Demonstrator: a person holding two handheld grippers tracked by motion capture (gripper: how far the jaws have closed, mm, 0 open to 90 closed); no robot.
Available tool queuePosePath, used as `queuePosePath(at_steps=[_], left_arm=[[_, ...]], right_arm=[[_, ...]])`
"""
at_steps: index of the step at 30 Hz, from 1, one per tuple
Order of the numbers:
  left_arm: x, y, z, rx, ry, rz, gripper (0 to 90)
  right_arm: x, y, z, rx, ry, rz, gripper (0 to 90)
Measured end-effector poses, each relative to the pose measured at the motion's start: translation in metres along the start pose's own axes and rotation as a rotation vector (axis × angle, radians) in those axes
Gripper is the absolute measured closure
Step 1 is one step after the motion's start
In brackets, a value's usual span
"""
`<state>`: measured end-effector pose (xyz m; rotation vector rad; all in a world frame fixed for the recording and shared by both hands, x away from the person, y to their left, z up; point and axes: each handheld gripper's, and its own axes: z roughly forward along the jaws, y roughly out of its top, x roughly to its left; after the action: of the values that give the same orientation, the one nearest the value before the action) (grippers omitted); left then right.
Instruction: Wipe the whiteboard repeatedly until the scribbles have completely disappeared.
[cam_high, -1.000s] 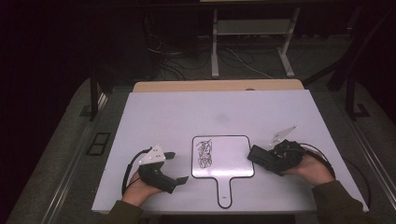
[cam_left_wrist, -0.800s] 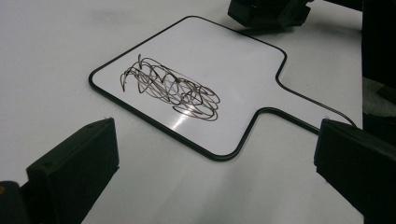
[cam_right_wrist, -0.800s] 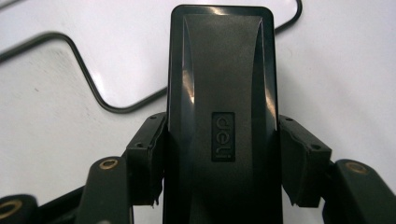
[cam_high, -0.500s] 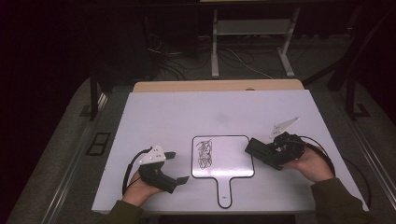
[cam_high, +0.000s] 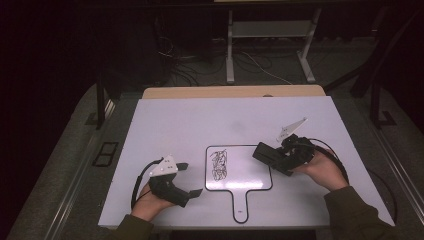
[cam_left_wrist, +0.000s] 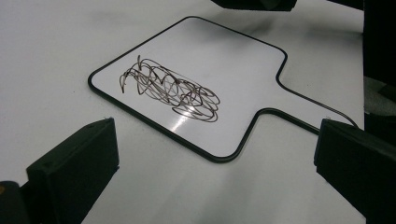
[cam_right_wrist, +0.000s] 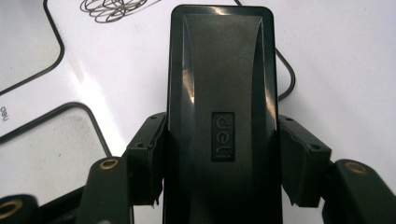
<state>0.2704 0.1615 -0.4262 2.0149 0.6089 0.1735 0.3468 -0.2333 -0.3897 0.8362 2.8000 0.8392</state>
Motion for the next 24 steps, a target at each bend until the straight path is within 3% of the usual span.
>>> queuePosePath(at_steps=[16,24], left_arm=[[0.000,0.000,0.001,-0.004,-0.001,-0.003,0.0],[0.001,0.000,0.000,-0.004,-0.004,-0.005,0.0]], right_arm=[[0.009,0.027,0.019,0.002,0.017,-0.010,38.7],[0.013,0.044,0.027,0.005,0.006,-0.038,38.7]])
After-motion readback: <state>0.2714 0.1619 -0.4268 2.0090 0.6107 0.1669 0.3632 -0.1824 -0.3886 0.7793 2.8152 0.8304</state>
